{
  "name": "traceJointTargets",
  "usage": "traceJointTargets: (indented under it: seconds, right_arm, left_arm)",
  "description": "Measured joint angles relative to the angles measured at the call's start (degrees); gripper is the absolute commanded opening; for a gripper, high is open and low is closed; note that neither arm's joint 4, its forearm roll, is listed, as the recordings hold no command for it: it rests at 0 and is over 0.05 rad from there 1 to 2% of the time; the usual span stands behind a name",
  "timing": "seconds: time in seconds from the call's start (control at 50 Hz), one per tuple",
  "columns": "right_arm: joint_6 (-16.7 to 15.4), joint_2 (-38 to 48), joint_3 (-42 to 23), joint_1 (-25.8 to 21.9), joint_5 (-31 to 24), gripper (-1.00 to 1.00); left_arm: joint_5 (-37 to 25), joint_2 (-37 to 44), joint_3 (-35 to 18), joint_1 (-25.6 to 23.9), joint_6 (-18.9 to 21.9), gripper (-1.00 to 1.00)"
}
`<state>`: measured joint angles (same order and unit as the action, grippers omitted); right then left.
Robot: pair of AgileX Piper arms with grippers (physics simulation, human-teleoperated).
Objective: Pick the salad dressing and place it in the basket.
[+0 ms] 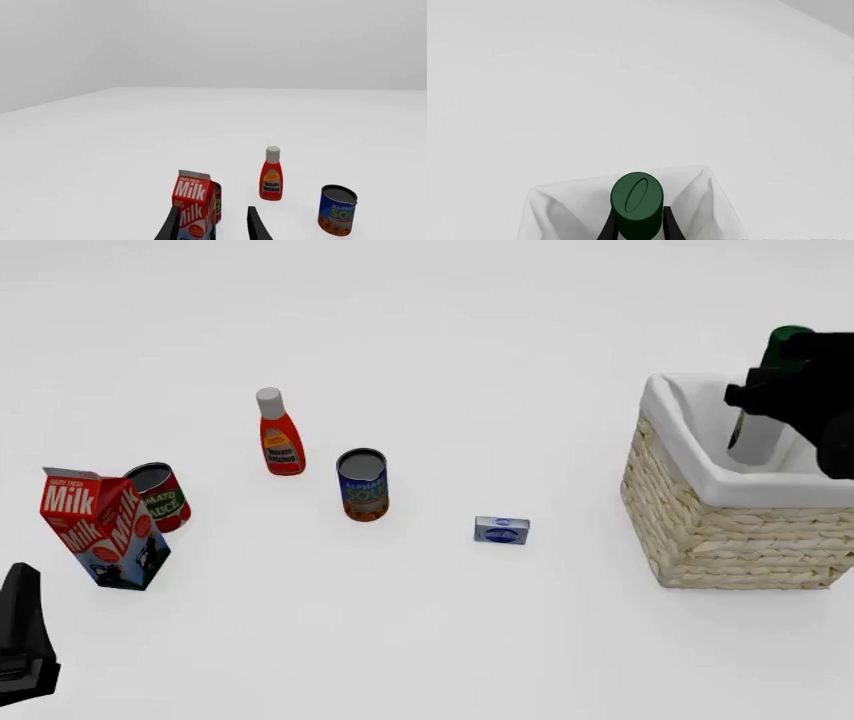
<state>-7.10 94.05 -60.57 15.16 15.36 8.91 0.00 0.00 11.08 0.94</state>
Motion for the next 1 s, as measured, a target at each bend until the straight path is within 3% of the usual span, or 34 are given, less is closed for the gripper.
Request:
traceJointTargets:
  seconds: [1.0]
  right_arm:
    - [-0.3,4.0,-0.1,0.4,2.1,-1.00]
  left_arm:
    - [0.2,0.0,0.0,0.5,0.1,1.00]
